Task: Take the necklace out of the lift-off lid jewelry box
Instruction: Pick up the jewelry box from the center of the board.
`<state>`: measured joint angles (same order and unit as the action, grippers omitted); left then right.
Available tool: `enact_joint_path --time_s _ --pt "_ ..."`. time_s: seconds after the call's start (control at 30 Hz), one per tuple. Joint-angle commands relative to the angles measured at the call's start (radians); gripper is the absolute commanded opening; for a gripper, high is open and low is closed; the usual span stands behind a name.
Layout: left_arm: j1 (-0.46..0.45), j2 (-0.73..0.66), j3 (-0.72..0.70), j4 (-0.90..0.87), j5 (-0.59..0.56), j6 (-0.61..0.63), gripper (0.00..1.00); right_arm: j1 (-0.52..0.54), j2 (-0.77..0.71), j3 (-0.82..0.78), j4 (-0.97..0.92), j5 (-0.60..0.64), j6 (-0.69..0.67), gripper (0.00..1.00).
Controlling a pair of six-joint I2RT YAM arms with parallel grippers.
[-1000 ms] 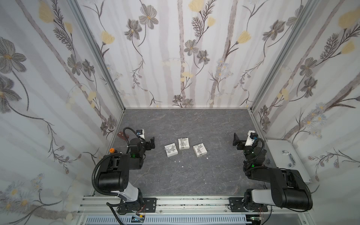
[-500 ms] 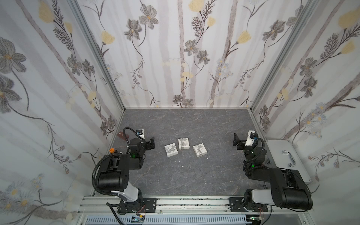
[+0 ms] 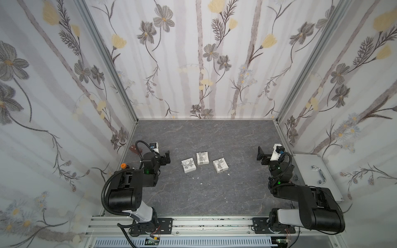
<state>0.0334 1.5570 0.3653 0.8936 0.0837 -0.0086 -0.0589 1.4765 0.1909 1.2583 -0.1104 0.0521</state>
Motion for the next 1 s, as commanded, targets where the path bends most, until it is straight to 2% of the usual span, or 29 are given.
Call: enact_joint_path --time_s 0.0,0.13,0.23,0.37,0.47,0.67,0.83,0.97 --pt "-0.001 -0.051 -0.030 0.072 -0.051 -0.025 1.00 0.003 -0.053 -0.001 -0.017 0.001 -0.002 1.00" --pt "-0.034 -0.213 -0.031 -0.061 -0.119 -0.011 1.00 0.058 -0.197 0.061 -0.274 0.078 -0.014 1.00" --pt "-0.064 -0.352 -0.026 -0.169 -0.153 -0.023 1.00 0.138 -0.283 0.178 -0.565 0.147 -0.033 1.00" --pt "-0.126 -0.478 0.001 -0.302 -0.148 -0.028 1.00 0.242 -0.297 0.380 -0.960 0.169 0.009 1.00" --pt "-0.194 -0.533 0.037 -0.422 -0.161 -0.005 1.00 0.327 -0.281 0.464 -1.135 0.154 0.048 1.00" --pt "-0.318 -0.607 0.087 -0.598 -0.158 0.011 1.00 0.471 -0.160 0.608 -1.367 0.123 0.135 0.97" --pt "-0.376 -0.627 0.148 -0.742 -0.108 -0.035 1.00 0.548 -0.005 0.701 -1.421 0.060 0.183 0.98" --pt "-0.414 -0.634 0.154 -0.744 -0.069 -0.039 1.00 0.591 0.169 0.823 -1.521 0.034 0.183 0.97"
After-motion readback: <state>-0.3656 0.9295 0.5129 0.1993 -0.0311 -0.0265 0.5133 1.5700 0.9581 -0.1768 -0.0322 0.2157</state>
